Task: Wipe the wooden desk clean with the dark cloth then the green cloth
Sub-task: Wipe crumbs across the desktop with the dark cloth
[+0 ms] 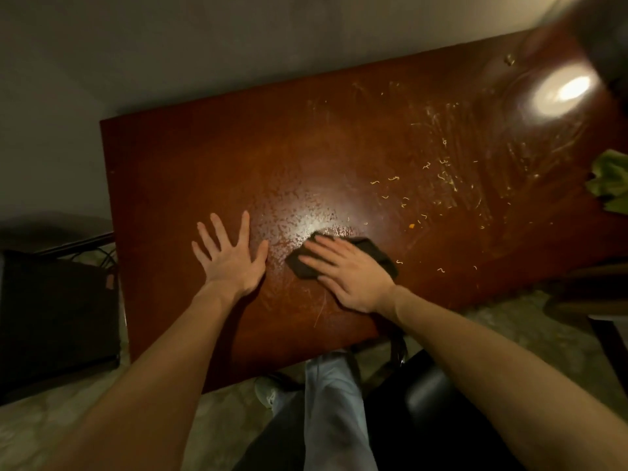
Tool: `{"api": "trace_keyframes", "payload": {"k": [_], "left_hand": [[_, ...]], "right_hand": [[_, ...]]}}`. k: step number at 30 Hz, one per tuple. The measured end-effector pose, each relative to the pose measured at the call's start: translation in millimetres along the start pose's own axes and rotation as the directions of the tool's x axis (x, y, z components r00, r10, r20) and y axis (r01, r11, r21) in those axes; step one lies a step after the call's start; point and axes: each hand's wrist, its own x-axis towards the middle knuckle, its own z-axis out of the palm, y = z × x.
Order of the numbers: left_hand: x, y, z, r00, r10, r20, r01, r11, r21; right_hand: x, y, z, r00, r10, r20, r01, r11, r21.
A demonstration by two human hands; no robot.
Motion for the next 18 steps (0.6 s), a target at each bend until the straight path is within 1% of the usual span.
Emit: {"api": "trace_keyframes", "payload": {"k": [2,4,7,8,9,11,13,15,18], "left_hand": [[0.6,-1.7,-1.1,1.000,-0.003,0.024,0.003,1.000,0.017],[1.0,0.2,-2.6,0.999,-0.015,0.052,0.013,0.999,0.033],[-0.2,6.4,-7.6,0.994,-0.045,0.096,0.041,0.998,0.042],[0.0,8.3,-9.4,0.992,-0.054,0.112,0.048,0.998,0.049],[0.3,9.5,-11.7,0.990,-0.059,0.129,0.052,0.997,0.057],[0.7,10.4,-16.3,0.985,-0.055,0.161,0.046,0.997,0.064],[0.7,8.1,-19.8,0.981,-0.051,0.187,0.038,0.997,0.073],[1.2,6.7,-20.7,0.978,-0.054,0.201,0.039,0.996,0.079],[2.7,9.8,-17.4,0.979,-0.061,0.192,0.046,0.996,0.081]], "right_hand": [[22.8,14.9,-10.3,0.990,0.138,-0.041,-0.139,0.990,-0.005],[39.7,17.3,-16.5,0.961,0.261,-0.088,-0.261,0.965,0.012],[39.9,-8.6,-11.1,0.931,0.342,-0.131,-0.335,0.940,0.071],[31.5,-21.0,-4.5,0.935,0.328,-0.133,-0.322,0.944,0.070],[20.5,-32.7,2.9,0.952,0.283,-0.116,-0.279,0.959,0.055],[-8.3,-45.0,14.7,0.989,0.147,-0.032,-0.146,0.989,0.030],[-38.9,-38.6,19.2,0.999,0.029,0.044,-0.030,0.999,0.024],[-65.9,-21.6,17.7,0.996,-0.026,0.088,0.026,1.000,0.001],[-85.1,12.9,8.1,0.992,-0.058,0.114,0.060,0.998,-0.015]]}}
